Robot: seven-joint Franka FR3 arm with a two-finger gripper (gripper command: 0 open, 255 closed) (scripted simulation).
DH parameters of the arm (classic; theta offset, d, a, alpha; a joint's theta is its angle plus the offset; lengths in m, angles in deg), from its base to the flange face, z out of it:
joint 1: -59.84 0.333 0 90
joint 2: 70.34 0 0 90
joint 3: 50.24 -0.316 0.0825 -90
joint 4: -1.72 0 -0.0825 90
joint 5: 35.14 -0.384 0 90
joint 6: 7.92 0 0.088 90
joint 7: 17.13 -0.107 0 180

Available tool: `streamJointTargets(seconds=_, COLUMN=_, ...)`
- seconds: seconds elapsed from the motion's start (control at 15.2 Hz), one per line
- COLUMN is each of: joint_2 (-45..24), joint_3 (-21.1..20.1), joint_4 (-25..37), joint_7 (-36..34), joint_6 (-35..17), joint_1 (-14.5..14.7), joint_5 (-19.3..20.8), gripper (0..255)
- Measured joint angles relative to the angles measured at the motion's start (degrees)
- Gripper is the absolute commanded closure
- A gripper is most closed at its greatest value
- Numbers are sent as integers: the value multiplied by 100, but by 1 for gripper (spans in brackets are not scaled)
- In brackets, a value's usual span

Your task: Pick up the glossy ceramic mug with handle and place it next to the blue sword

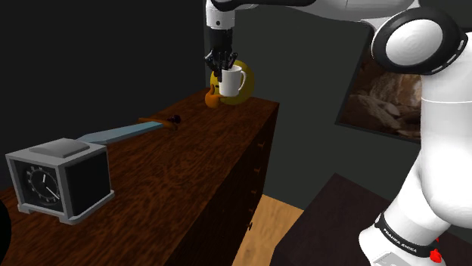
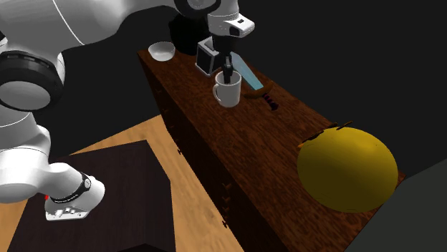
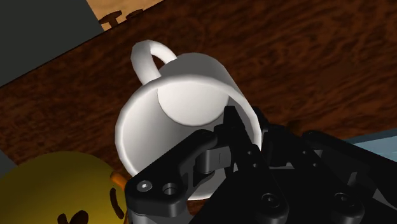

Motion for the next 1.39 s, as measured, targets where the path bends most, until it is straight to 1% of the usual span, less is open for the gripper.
streamJointTargets(seconds=0.26, joint_2=-267, joint_3=-119, joint_4=471, joint_7=-452, joint_6=247, joint_1=379, joint_5=81, gripper=255)
streamJointTargets(seconds=0.46, joint_2=-678, joint_3=-184, joint_4=1170, joint_7=-745, joint_6=560, joint_1=676, joint_5=153, gripper=255)
streamJointTargets(seconds=0.53, joint_2=-744, joint_3=-198, joint_4=1209, joint_7=-824, joint_6=543, joint_1=743, joint_5=167, gripper=255)
streamJointTargets(seconds=0.79, joint_2=-659, joint_3=-212, joint_4=774, joint_7=-910, joint_6=203, joint_1=761, joint_5=166, gripper=255)
streamJointTargets(seconds=0.86, joint_2=-572, joint_3=-216, joint_4=552, joint_7=-924, joint_6=70, joint_1=748, joint_5=159, gripper=255)
streamJointTargets(seconds=1.39, joint_2=-375, joint_3=-218, joint_4=-361, joint_7=-977, joint_6=-647, joint_1=694, joint_5=147, gripper=255)
